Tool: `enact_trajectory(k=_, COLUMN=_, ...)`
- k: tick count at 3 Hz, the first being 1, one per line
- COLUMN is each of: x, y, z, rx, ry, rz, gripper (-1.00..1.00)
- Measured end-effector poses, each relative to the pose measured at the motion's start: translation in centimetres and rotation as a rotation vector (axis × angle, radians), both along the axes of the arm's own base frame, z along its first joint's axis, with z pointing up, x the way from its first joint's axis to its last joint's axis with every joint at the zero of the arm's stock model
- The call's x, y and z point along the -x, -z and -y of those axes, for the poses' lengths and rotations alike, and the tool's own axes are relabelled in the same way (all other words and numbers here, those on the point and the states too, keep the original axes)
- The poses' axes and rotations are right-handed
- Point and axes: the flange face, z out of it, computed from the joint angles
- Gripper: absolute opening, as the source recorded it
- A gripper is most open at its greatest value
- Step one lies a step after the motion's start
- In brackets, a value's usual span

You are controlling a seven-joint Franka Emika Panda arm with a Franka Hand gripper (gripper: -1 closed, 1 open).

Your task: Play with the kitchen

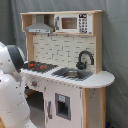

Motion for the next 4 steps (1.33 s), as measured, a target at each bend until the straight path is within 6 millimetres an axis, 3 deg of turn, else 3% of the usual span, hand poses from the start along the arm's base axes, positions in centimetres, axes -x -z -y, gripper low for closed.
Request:
enact_trajectory(k=2, x=-3.1, y=1.6, z=1.3, rx=-0.044, ry=-0.103, rz=-0.111, gripper=1.0)
enact_trajectory(k=4, x=-4.6, y=4.0, z=1.1, rx=-0.117, ry=-0.232, rz=-0.193, gripper=1.0)
